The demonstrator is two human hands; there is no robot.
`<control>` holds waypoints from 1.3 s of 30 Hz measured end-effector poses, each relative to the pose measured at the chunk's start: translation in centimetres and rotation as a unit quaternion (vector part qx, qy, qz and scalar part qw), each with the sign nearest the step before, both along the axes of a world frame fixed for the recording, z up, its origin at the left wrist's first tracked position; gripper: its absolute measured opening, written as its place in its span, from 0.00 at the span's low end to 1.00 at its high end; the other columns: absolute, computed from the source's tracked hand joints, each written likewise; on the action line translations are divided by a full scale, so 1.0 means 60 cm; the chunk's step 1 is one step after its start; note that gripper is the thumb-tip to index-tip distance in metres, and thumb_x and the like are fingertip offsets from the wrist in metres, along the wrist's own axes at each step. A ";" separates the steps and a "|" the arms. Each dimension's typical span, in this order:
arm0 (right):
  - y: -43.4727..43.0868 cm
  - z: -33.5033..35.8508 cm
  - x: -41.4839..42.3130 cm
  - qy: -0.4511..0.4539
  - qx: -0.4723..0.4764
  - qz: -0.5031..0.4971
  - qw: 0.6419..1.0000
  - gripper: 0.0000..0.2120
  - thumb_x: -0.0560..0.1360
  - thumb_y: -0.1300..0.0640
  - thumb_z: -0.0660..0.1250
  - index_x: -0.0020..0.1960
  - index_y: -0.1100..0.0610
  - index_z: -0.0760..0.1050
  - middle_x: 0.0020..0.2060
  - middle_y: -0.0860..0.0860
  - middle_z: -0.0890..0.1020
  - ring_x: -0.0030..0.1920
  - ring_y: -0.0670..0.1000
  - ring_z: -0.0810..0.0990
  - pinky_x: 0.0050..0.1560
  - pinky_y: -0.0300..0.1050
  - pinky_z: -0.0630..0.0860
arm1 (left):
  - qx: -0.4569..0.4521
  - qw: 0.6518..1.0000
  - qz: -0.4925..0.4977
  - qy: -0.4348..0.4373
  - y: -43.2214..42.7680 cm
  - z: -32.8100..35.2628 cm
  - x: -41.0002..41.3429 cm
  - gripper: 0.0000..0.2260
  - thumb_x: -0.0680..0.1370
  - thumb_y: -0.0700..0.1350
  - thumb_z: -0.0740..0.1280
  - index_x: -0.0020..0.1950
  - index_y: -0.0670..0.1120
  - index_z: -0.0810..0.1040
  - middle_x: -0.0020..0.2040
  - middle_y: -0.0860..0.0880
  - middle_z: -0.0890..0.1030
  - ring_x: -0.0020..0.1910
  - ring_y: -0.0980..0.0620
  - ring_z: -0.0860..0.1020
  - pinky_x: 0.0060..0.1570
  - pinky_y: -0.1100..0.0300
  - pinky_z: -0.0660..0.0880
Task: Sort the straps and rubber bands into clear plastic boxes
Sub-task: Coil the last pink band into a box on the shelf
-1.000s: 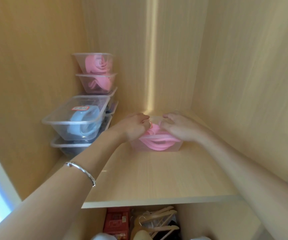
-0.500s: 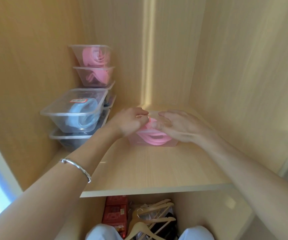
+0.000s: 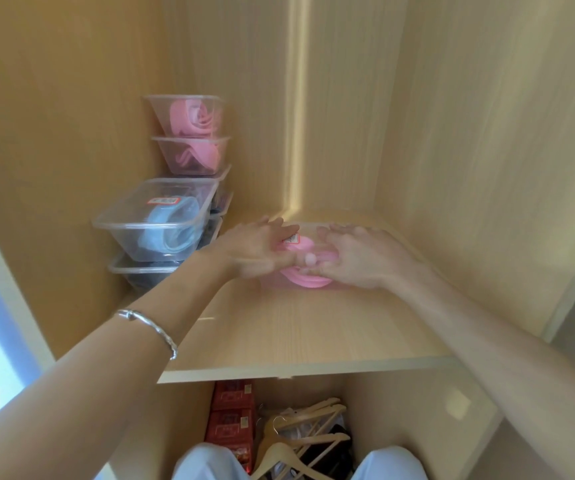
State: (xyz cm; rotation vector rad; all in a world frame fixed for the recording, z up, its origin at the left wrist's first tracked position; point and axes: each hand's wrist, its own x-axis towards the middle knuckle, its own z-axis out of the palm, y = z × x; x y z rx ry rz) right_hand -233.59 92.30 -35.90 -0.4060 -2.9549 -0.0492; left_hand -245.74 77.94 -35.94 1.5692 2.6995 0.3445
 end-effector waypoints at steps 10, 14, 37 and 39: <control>-0.001 0.019 0.015 0.010 -0.011 0.038 0.999 0.31 0.77 0.36 0.59 0.75 0.49 0.62 0.75 0.49 0.65 0.73 0.52 0.64 0.67 0.46 0.64 | -0.041 0.999 -0.002 0.031 -0.013 0.006 0.005 0.36 0.72 0.70 0.58 0.76 0.54 0.59 0.77 0.48 0.60 0.76 0.48 0.57 0.71 0.51 0.57; 0.008 0.019 0.018 0.007 -0.047 0.053 0.997 0.30 0.77 0.38 0.62 0.73 0.52 0.66 0.74 0.48 0.67 0.73 0.52 0.64 0.67 0.42 0.63 | -0.041 0.998 -0.002 0.039 -0.017 0.003 0.006 0.32 0.76 0.66 0.57 0.76 0.53 0.59 0.76 0.49 0.61 0.76 0.49 0.56 0.70 0.52 0.57; 0.058 -0.006 -0.060 0.026 -0.245 -0.084 0.966 0.19 0.84 0.58 0.47 0.69 0.63 0.68 0.75 0.58 0.62 0.75 0.55 0.56 0.71 0.45 0.55 | -0.060 0.997 0.044 0.034 0.021 -0.011 0.012 0.35 0.75 0.70 0.54 0.77 0.53 0.54 0.77 0.45 0.57 0.76 0.42 0.52 0.71 0.46 0.53; 0.057 -0.008 -0.061 0.022 -0.232 -0.073 0.970 0.20 0.84 0.59 0.45 0.69 0.63 0.67 0.75 0.58 0.61 0.76 0.55 0.54 0.73 0.46 0.53 | -0.052 0.997 0.050 -0.007 0.019 -0.006 0.018 0.38 0.74 0.71 0.54 0.78 0.55 0.51 0.79 0.47 0.51 0.78 0.45 0.46 0.73 0.48 0.47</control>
